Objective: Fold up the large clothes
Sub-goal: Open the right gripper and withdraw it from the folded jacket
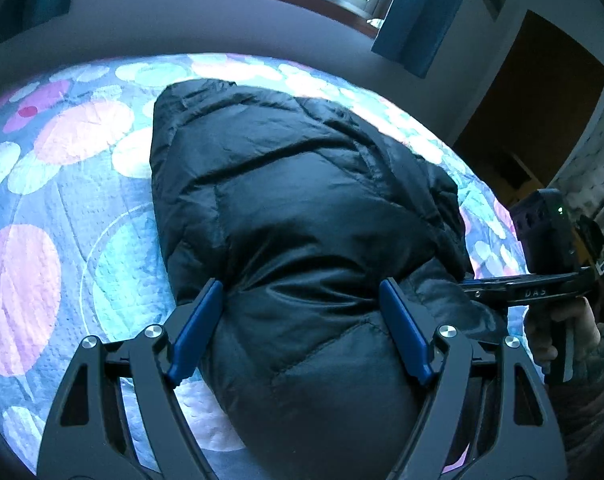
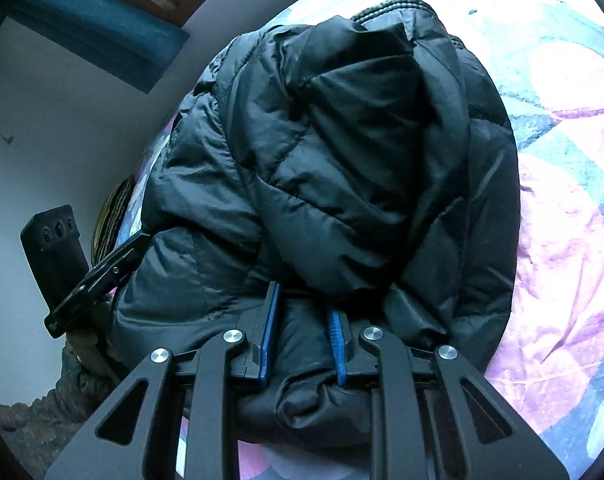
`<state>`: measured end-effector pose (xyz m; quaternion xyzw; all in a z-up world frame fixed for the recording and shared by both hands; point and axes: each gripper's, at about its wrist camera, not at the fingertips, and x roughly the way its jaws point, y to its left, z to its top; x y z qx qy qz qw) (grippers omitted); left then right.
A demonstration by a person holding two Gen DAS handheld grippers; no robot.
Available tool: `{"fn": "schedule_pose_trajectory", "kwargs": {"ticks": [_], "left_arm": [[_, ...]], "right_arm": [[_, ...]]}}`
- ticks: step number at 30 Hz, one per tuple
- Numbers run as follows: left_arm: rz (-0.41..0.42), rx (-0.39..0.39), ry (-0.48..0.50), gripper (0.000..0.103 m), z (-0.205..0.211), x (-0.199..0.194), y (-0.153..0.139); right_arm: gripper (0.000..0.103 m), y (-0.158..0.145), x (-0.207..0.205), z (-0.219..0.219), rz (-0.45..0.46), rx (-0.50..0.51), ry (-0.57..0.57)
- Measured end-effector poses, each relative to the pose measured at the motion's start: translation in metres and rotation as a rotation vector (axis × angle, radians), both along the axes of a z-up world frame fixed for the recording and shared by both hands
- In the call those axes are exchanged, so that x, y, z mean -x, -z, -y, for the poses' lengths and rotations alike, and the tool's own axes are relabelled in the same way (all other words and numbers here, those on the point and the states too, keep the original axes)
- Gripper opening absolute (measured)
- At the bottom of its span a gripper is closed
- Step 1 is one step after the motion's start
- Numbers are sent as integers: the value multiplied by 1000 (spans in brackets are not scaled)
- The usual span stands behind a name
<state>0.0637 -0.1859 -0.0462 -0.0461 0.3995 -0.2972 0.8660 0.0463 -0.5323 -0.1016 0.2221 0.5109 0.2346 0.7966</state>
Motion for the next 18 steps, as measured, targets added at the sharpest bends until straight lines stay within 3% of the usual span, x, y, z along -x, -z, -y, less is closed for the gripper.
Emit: {"fn": "schedule_pose_trajectory", "kwargs": {"ticks": [5, 9, 14, 18], "left_arm": [[18, 27, 6, 79, -7, 7, -16], [49, 40, 2, 79, -14, 6, -26], [39, 30, -18, 79, -17, -16, -25], [16, 46, -34, 79, -13, -36, -24]], "right_arm": [[27, -14, 13, -1, 29, 23, 6], [38, -33, 21, -2, 34, 30, -6], [50, -69, 27, 5, 115, 55, 10], [51, -87, 6, 10, 165, 65, 36]]}}
